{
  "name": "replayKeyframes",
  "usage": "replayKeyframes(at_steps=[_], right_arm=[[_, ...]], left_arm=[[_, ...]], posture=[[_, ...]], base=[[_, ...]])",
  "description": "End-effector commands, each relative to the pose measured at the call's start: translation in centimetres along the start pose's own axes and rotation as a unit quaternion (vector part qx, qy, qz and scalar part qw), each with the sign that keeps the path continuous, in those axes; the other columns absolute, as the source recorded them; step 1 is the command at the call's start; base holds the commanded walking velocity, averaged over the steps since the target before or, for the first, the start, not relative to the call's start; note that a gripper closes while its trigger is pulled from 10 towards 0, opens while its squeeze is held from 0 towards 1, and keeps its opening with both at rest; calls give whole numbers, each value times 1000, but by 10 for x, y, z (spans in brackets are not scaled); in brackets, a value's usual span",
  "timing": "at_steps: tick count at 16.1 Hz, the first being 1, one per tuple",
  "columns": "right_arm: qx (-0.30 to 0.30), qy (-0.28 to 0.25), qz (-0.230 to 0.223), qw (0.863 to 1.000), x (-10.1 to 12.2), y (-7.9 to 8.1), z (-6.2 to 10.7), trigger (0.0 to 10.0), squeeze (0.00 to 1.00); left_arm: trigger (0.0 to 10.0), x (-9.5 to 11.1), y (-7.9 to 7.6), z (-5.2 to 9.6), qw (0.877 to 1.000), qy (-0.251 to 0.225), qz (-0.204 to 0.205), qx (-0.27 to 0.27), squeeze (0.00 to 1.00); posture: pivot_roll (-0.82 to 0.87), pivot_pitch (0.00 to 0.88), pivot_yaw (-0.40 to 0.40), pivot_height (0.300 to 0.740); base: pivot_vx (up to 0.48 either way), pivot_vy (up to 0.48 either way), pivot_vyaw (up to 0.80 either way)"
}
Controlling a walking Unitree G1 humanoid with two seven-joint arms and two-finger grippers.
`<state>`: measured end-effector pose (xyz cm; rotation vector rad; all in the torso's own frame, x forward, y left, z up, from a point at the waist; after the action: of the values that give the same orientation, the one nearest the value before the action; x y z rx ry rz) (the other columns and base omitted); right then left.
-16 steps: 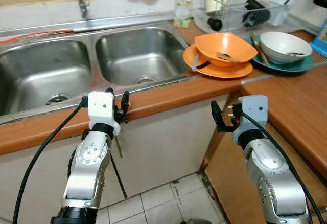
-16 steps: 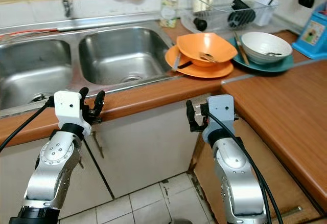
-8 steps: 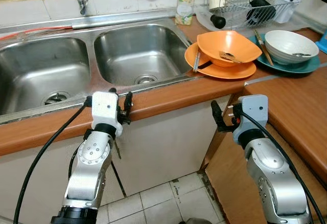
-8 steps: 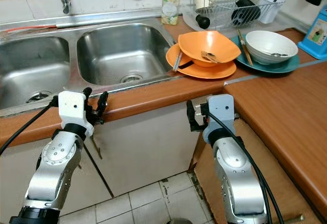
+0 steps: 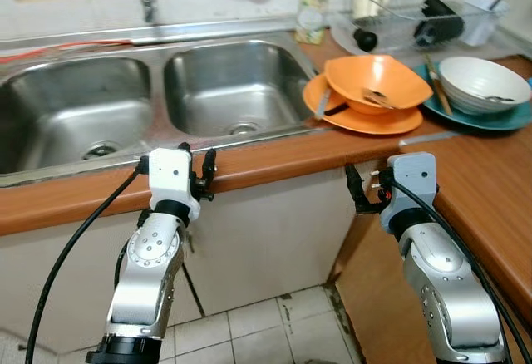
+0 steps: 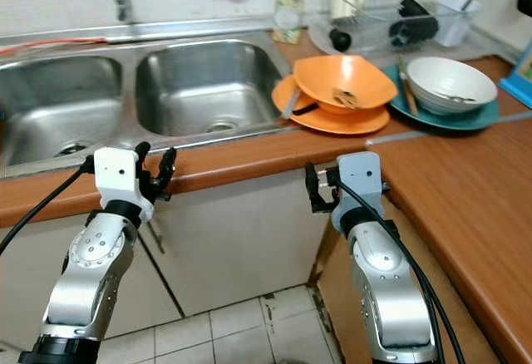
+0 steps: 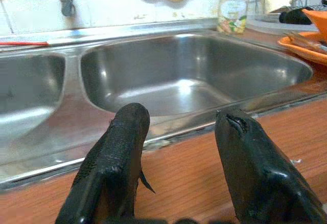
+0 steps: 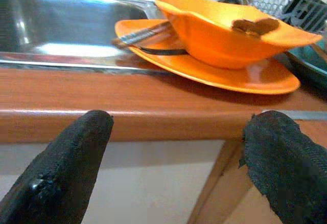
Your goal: Kitchen organization
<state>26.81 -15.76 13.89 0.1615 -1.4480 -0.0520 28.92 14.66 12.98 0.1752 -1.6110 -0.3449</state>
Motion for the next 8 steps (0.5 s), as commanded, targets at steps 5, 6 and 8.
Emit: replayKeyframes(at_steps=[5,6,8], right_arm=[[5,2,2,1000,1,3,-2,10000,0],[4,2,2,1000,1,3,-2,10000,0],[3,1,2,1000,1,3,-3,10000,0]], left_arm=[[10000,0,2,-1,1000,1,3,0,0],[10000,-1,3,0,1000,5,-4,5,0],[10000,0,3,0,1000,4,1,1,0]], posture=[[-196,0,2,740],[-195,0,4,740],[-193,0,4,740]], base=[[0,384,0],[0,281,0],[0,0,0]])
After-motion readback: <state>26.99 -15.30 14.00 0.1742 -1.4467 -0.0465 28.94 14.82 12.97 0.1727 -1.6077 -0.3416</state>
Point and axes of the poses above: a point about 5 cm out from each wrist's last joint towards the gripper, its own z axis pointing back from the gripper into the wrist, its own x axis along the axis of the wrist's last joint, y = z × x, the point moved 1 cm from there along -z, pointing out of the wrist towards the gripper, and after that the axes turned 15 degrees about -z, right-handed, at the moved point
